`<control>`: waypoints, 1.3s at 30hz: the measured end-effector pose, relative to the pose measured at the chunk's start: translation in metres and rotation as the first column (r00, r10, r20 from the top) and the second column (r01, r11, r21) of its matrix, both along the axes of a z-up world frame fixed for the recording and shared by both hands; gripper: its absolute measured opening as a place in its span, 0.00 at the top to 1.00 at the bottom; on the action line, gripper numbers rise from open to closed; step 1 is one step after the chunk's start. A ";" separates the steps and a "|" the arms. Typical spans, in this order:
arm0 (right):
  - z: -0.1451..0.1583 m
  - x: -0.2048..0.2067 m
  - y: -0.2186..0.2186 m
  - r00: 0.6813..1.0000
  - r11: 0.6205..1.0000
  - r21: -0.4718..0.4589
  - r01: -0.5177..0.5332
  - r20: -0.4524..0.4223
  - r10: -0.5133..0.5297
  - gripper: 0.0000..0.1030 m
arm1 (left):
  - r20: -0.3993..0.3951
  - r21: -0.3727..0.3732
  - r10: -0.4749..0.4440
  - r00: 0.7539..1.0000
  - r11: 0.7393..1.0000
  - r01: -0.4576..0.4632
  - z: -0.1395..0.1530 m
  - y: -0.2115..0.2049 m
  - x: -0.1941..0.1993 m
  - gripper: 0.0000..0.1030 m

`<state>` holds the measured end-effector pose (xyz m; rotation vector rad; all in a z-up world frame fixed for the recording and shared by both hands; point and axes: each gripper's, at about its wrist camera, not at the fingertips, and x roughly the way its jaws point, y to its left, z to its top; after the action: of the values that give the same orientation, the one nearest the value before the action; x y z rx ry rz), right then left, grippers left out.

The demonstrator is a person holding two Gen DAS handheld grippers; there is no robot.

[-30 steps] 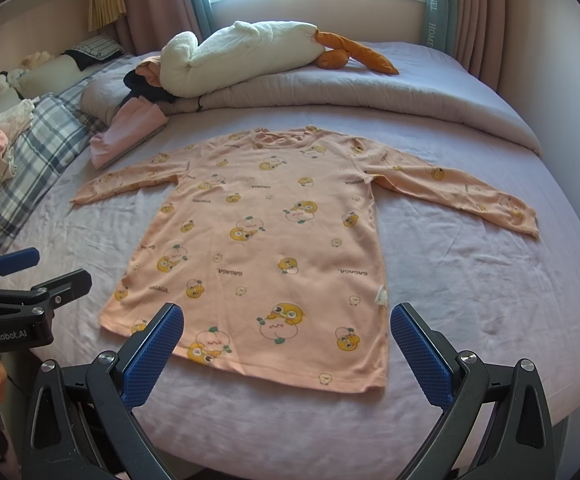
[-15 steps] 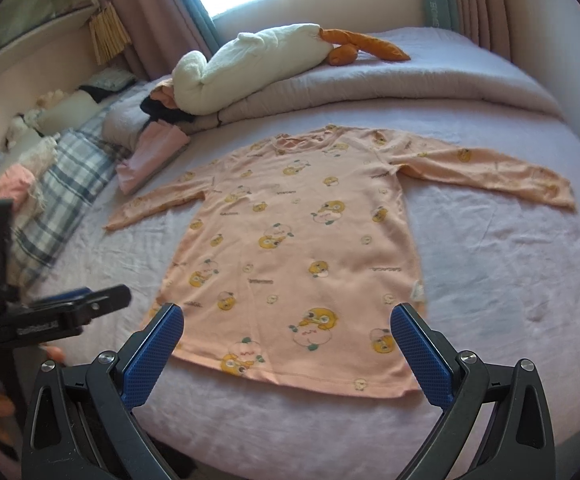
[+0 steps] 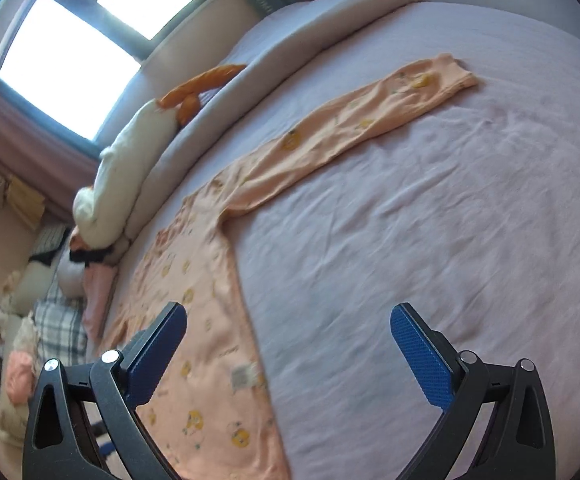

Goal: Fold small clothes
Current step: 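Grasp the cuff of one peach sleeve with the right tool, then lift the sleeve with the right tool and lay it across the shirt body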

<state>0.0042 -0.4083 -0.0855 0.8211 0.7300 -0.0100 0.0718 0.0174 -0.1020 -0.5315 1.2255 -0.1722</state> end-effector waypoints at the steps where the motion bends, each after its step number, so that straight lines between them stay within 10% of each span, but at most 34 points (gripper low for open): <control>1: -0.005 0.005 -0.015 1.000 0.999 0.037 0.031 0.003 -0.031 0.01 | 0.016 -0.013 0.002 1.000 1.000 -0.002 0.002 -0.002 0.005 0.00; 9: -0.034 0.046 -0.105 0.974 0.931 0.302 0.206 0.029 -0.225 0.03 | 0.135 -0.018 0.033 0.990 0.999 -0.031 0.020 -0.014 0.044 0.00; 15: -0.033 0.077 -0.137 0.940 0.904 0.297 0.309 0.051 -0.338 0.09 | 0.122 0.017 0.025 0.992 0.999 -0.027 0.014 -0.026 0.074 0.00; 19: -0.037 0.103 -0.150 0.923 0.888 0.278 0.366 0.014 -0.384 0.31 | 0.125 0.016 0.035 0.992 0.999 -0.037 0.013 -0.027 0.088 0.00; 24: -0.045 0.116 -0.158 0.914 0.877 0.266 0.399 -0.045 -0.403 0.88 | 0.134 0.071 0.027 0.991 0.997 -0.037 0.015 -0.024 0.099 0.00; 27: -0.038 0.110 -0.154 0.917 0.884 0.252 0.393 -0.038 -0.396 0.93 | 0.133 0.079 0.041 0.990 0.996 -0.052 0.014 -0.013 0.100 0.00; 35: 0.089 0.142 -0.055 0.977 0.996 -0.012 0.084 0.195 -0.080 0.93 | 0.133 0.038 0.138 0.981 0.989 -0.144 0.012 0.039 0.092 0.00; 39: 0.154 0.180 0.041 0.970 0.961 -0.268 -0.072 0.205 0.130 0.94 | 0.132 0.017 0.171 0.976 0.984 -0.175 0.013 0.064 0.081 0.00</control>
<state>0.1837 -0.3670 0.0683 0.5231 0.5449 0.0761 0.1524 0.0816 -0.0893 -0.5902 1.0475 -0.0405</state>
